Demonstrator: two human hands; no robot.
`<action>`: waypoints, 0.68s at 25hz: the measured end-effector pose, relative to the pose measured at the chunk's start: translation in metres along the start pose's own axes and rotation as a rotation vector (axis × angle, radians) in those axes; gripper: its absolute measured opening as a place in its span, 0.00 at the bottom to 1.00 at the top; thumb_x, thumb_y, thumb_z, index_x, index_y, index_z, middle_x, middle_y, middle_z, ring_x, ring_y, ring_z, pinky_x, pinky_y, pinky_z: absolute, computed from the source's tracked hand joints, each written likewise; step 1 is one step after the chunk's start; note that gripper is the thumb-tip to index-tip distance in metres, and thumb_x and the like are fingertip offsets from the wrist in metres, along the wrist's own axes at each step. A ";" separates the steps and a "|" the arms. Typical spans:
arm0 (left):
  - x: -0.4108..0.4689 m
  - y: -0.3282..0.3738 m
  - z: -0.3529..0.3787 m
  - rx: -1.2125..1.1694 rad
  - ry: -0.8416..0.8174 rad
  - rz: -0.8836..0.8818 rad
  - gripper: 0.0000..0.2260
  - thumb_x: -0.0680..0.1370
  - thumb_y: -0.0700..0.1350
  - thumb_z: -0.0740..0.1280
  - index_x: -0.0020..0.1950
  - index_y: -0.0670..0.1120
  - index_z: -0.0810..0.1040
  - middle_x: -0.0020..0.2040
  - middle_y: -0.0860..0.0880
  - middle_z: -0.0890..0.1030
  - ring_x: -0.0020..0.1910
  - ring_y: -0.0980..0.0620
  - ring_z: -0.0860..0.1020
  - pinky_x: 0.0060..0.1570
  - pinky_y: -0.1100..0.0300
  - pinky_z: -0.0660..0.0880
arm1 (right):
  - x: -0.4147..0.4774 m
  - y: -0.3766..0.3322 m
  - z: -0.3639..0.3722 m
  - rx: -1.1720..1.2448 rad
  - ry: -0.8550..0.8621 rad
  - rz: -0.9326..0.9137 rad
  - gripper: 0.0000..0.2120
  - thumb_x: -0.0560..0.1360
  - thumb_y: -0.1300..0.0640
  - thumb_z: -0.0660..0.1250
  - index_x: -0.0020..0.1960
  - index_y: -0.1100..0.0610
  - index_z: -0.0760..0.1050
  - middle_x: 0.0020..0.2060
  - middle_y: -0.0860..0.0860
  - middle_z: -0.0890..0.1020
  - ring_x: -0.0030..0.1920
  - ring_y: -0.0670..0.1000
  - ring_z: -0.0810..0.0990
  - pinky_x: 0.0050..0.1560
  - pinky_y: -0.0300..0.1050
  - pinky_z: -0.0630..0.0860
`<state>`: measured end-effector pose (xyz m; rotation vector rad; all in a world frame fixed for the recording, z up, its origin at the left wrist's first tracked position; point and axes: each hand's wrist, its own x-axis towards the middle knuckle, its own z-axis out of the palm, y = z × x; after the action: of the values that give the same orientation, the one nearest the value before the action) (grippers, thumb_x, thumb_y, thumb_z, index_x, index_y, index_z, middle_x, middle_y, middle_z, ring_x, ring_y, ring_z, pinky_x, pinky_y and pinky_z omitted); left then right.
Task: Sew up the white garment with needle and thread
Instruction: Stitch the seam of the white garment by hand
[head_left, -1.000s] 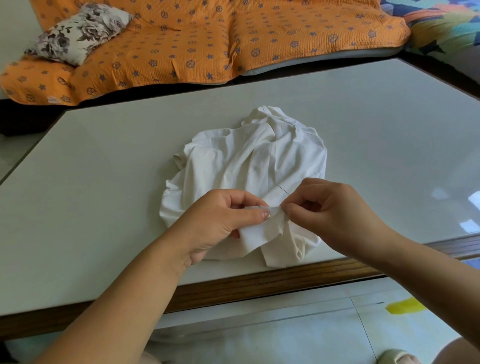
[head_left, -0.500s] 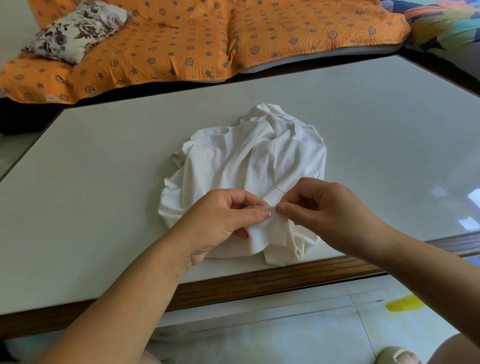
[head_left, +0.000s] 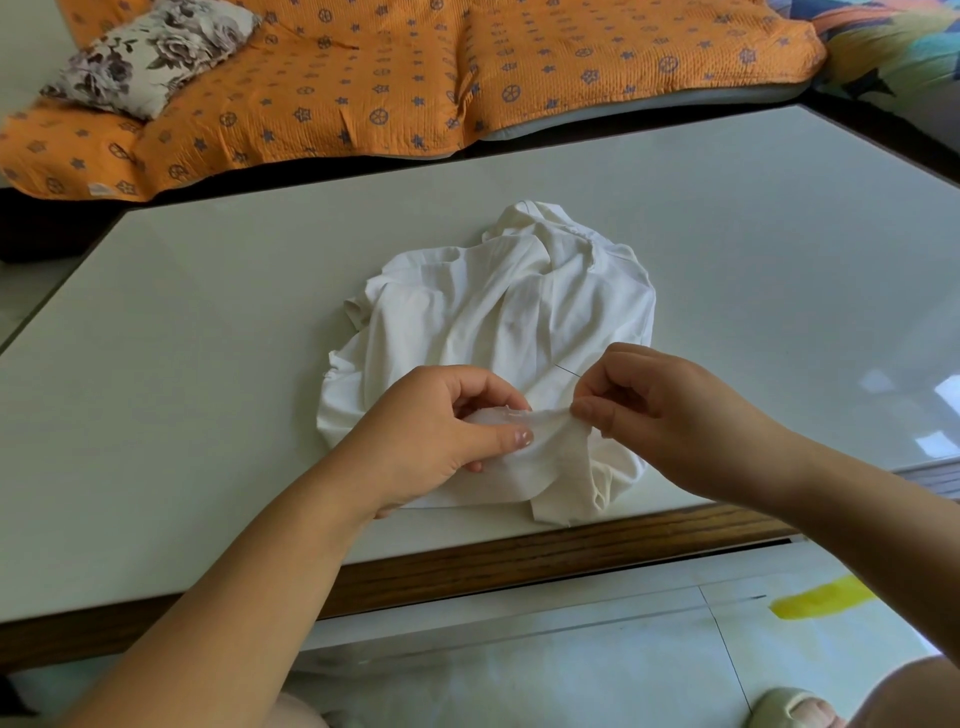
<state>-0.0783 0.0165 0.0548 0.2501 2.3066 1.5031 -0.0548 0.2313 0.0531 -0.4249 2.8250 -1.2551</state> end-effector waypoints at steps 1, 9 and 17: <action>0.000 0.000 0.000 0.012 0.009 0.007 0.08 0.70 0.40 0.77 0.43 0.52 0.84 0.39 0.52 0.84 0.39 0.56 0.80 0.37 0.64 0.77 | 0.000 0.001 0.000 -0.004 0.003 -0.005 0.10 0.78 0.55 0.66 0.38 0.46 0.73 0.37 0.43 0.76 0.37 0.41 0.74 0.39 0.30 0.69; -0.002 0.001 -0.003 0.084 0.057 0.056 0.04 0.71 0.48 0.76 0.44 0.53 0.84 0.39 0.49 0.82 0.38 0.58 0.78 0.38 0.62 0.79 | 0.000 0.003 0.001 -0.023 0.038 -0.036 0.08 0.78 0.56 0.67 0.39 0.50 0.75 0.35 0.43 0.74 0.36 0.41 0.74 0.39 0.30 0.69; -0.006 0.002 -0.017 0.327 0.059 0.072 0.05 0.73 0.47 0.75 0.42 0.58 0.82 0.41 0.58 0.81 0.41 0.57 0.78 0.39 0.72 0.71 | 0.002 0.005 -0.003 -0.034 0.056 -0.013 0.10 0.77 0.55 0.67 0.38 0.48 0.74 0.34 0.42 0.74 0.36 0.40 0.74 0.38 0.29 0.68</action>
<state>-0.0801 0.0011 0.0641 0.3828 2.6110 1.1704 -0.0579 0.2362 0.0513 -0.4160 2.8985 -1.2431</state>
